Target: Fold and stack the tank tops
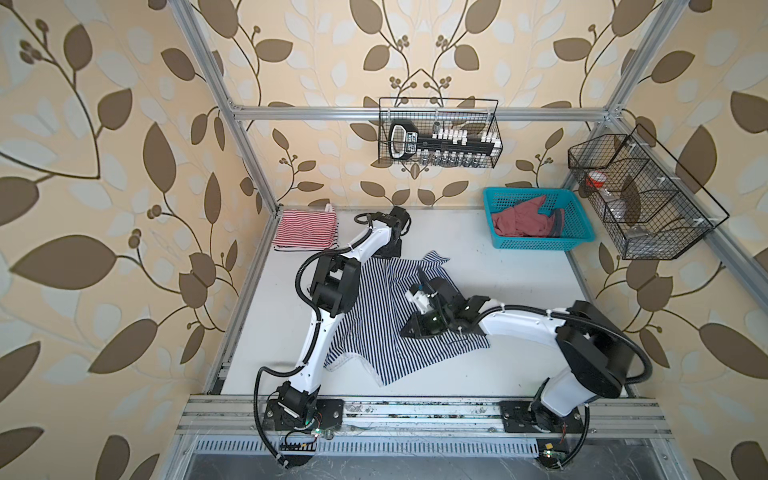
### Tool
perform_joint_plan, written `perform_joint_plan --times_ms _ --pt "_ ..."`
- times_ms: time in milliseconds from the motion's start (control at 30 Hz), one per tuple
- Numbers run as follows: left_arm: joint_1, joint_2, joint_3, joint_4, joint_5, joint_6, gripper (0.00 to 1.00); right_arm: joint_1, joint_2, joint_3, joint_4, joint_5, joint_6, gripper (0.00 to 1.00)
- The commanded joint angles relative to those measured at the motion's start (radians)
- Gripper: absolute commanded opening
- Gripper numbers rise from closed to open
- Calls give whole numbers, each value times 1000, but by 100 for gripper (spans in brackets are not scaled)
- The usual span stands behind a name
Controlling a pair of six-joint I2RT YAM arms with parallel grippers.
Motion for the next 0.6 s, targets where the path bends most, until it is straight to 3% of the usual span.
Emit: perform_joint_plan --times_ms 0,100,233,567 --pt "4 -262 -90 54 20 18 0 -97 -84 55 -221 90 -148 26" --pt "-8 -317 -186 81 49 -4 0 -217 -76 75 -302 97 -239 26" --pt "-25 -278 -228 95 86 -28 0 -328 38 115 -323 59 -312 14" --pt "-32 -104 -157 135 171 -69 0 -370 302 265 -315 62 -371 5"
